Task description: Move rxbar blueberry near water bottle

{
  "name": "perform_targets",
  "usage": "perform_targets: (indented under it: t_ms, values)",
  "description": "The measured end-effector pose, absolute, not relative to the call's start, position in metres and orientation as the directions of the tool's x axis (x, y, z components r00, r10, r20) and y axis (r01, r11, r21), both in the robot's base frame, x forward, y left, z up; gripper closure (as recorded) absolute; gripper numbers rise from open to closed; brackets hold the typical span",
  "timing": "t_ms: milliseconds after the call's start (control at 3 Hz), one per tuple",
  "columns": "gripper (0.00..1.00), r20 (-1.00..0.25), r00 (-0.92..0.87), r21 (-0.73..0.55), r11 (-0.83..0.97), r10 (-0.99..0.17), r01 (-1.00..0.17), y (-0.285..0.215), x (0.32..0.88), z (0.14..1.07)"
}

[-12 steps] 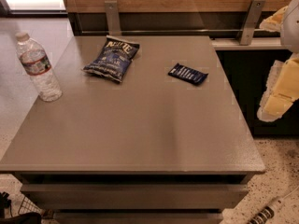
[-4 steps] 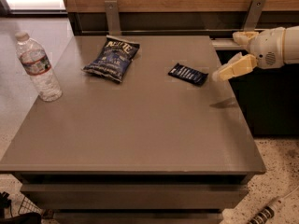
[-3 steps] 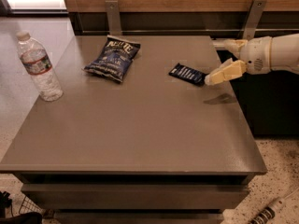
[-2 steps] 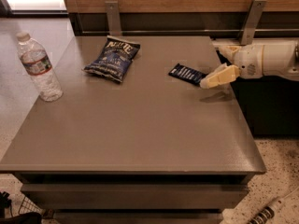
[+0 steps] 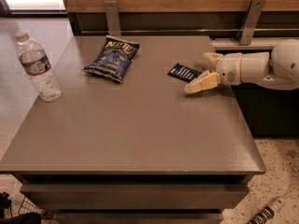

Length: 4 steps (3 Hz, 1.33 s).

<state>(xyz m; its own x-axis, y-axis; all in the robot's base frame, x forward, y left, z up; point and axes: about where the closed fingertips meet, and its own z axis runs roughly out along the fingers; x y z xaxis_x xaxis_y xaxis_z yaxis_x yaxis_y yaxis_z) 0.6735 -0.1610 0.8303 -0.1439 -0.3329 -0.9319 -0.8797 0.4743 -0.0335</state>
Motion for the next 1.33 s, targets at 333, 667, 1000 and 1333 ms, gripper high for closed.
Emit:
perform_targets:
  t_ms: [333,667,1000,1333]
  values:
    - [0.00,-0.937,-0.150,-0.016,0.468,-0.316,-0.884,-0.151,0.679,0.816]
    - [0.17,-0.942,-0.162,0.006,0.469,-0.293,-0.883,-0.146,0.680,0.799]
    - [0.41,-0.942,-0.163,0.007,0.469,-0.292,-0.883,-0.145,0.680,0.804]
    - [0.64,-0.942,-0.163,0.008,0.469,-0.292,-0.883,-0.145,0.680,0.809]
